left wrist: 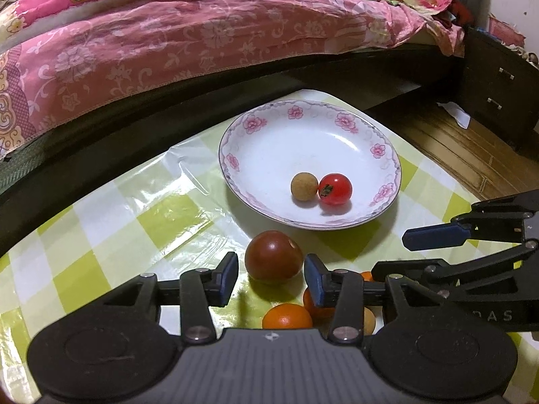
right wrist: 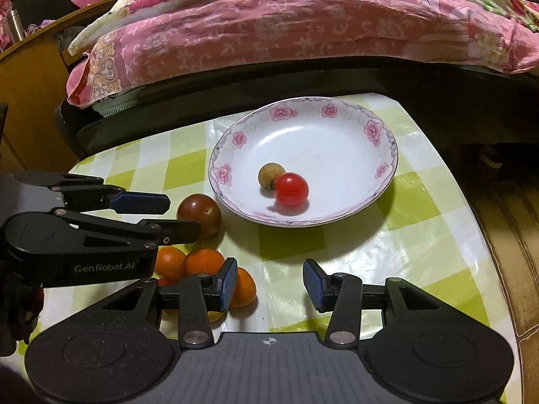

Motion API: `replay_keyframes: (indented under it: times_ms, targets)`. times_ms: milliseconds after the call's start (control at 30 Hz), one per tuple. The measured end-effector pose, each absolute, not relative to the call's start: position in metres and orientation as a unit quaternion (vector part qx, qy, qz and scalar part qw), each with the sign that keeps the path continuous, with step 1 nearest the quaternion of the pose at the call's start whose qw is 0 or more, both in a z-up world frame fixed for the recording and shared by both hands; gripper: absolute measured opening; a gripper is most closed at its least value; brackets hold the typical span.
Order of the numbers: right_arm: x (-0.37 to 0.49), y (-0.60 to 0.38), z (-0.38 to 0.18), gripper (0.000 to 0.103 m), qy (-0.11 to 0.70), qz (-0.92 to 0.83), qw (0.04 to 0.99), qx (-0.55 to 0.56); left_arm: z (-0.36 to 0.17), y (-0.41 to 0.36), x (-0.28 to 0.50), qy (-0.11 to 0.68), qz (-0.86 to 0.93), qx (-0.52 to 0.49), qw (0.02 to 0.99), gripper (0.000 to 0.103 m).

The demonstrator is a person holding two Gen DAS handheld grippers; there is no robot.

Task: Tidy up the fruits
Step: 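Grasp the dark brown tomato with the left gripper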

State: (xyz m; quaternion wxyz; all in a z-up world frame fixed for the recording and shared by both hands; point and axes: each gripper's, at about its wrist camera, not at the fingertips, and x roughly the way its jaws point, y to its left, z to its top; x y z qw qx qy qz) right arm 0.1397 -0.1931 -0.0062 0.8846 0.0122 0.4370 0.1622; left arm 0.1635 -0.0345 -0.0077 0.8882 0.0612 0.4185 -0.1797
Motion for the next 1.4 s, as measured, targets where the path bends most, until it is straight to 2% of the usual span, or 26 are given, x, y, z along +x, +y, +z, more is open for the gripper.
replay_keyframes:
  times_ms: [867, 1400]
  targets:
    - [0.145, -0.194, -0.009, 0.042, 0.445, 0.169, 0.879, 0.02, -0.024, -0.048, 0.176, 0.429, -0.173, 0.08, 0.883, 0.052]
    - [0.146, -0.194, -0.009, 0.042, 0.448, 0.169, 0.878, 0.023, -0.025, -0.052, 0.173, 0.423, -0.169, 0.1, 0.884, 0.049]
